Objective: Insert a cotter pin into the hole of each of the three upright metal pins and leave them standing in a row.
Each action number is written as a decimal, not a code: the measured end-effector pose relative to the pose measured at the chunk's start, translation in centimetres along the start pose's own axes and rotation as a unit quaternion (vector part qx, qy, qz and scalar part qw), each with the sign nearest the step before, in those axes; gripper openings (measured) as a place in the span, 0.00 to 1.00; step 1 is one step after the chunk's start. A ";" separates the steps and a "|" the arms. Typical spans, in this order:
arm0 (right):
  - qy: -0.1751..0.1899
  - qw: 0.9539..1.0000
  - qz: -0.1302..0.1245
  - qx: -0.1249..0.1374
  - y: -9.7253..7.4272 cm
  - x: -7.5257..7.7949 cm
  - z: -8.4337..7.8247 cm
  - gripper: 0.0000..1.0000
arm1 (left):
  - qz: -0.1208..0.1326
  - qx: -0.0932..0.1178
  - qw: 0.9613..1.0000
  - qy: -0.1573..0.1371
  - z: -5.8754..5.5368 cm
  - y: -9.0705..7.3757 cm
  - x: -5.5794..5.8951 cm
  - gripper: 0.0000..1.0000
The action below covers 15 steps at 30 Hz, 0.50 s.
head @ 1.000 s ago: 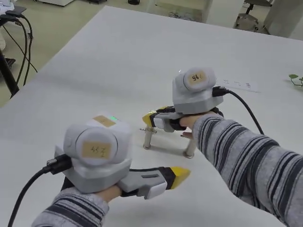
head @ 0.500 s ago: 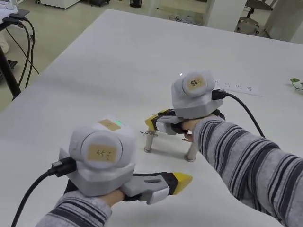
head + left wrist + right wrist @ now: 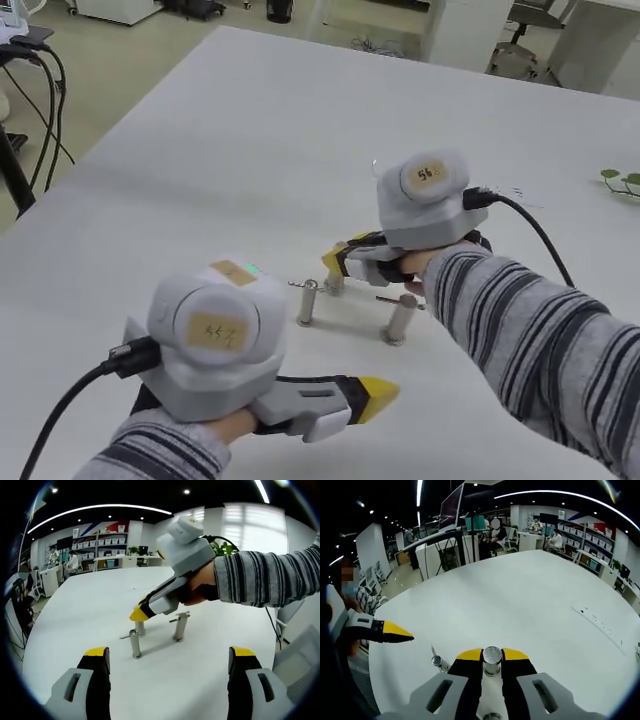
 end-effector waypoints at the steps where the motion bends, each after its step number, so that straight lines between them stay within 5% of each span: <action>1: -0.001 1.000 -0.002 -0.001 -0.2 0.2 -0.1 0.08 | -0.001 0.001 1.000 0.002 0.0 0.0 0.1 0.98; 15: 0.004 0.999 -0.030 -0.016 -4.3 3.6 -2.7 0.08 | -0.017 -0.005 1.000 0.014 -0.1 0.2 0.9 0.98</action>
Point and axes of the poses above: the centre of the closed fingertips' face, and the gripper's own axes: y roughly forward along the fingers, x roughly to its right, z roughly out of its top, the point moved 1 cm from there along -y, roughly backward along the fingers
